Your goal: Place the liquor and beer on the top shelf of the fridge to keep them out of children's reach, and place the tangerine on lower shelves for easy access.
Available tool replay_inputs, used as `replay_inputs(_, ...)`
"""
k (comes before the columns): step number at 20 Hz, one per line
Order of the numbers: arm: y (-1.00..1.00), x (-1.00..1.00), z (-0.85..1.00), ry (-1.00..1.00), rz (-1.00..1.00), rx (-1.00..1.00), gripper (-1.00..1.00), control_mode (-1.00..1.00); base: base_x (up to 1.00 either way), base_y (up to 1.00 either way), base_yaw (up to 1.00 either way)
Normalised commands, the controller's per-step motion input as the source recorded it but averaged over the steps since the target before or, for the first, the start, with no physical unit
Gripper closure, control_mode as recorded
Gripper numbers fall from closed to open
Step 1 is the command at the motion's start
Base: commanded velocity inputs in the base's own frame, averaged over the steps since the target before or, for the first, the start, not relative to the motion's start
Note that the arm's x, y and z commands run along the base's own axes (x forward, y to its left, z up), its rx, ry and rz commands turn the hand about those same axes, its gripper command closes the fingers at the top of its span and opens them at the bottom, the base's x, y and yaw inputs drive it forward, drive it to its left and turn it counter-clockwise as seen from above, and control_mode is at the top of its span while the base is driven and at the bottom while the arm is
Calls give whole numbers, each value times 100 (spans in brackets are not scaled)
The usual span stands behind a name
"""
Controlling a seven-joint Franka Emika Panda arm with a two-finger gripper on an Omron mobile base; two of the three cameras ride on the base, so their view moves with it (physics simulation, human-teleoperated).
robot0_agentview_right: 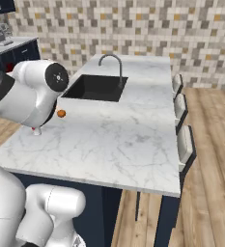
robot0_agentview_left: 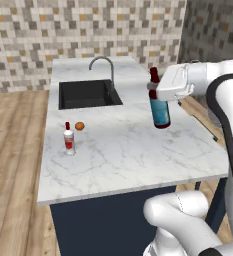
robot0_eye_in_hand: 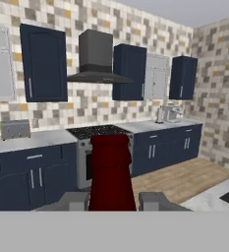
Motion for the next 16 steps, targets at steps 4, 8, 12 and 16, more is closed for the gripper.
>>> replay_inputs(4,0,-31,16,1,0,-6,100,100,-39,-1,-1)
replay_inputs(8,0,0,0,0,0,0,100,100,-97,-1,-12)
replay_inputs(12,0,0,0,0,0,0,100,100,-96,-8,-22)
replay_inputs(16,0,0,0,0,0,0,100,100,-72,-31,-38)
